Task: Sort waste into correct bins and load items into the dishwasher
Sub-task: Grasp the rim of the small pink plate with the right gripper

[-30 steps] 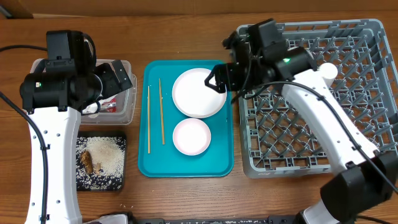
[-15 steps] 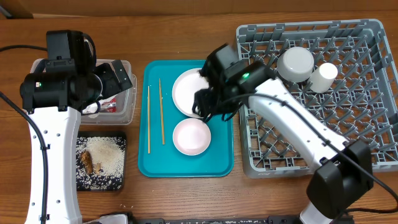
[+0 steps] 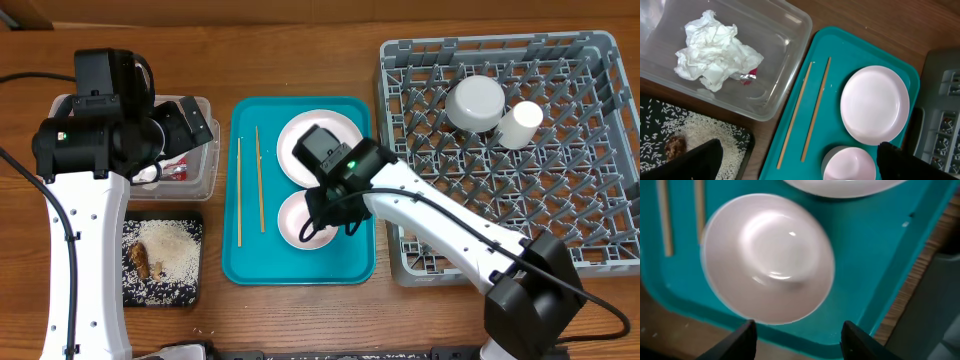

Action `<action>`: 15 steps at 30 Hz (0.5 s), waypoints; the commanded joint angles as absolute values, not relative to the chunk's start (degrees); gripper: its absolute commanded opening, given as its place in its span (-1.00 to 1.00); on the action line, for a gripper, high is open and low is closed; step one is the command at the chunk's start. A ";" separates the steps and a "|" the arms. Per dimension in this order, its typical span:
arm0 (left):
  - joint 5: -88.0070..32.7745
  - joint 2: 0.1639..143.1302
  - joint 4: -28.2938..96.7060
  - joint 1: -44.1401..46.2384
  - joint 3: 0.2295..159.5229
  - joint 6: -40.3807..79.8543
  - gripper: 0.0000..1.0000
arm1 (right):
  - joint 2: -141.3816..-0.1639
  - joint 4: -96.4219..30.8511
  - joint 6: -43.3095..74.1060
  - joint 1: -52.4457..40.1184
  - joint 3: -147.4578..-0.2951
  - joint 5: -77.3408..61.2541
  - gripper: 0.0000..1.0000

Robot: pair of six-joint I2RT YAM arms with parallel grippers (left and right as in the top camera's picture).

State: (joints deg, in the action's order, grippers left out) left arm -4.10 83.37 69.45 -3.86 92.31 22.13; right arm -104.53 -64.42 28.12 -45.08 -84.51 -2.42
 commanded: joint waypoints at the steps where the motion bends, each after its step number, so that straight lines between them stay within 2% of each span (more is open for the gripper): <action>1: -4.05 83.24 69.41 -3.73 93.12 22.50 1.00 | -104.92 -61.89 36.38 -45.10 -80.25 4.19 0.12; 6: -4.05 83.24 69.41 -3.73 93.12 22.50 0.99 | -104.92 -53.54 38.00 -45.10 -73.73 -0.67 0.10; 11: -4.05 83.24 69.41 -3.73 93.12 22.50 1.00 | -104.92 -51.03 38.24 -45.10 -72.25 -3.09 -0.11; 15: -4.05 83.24 69.38 -3.73 93.12 22.50 1.00 | -104.92 -51.09 38.22 -45.10 -72.27 -3.09 -0.17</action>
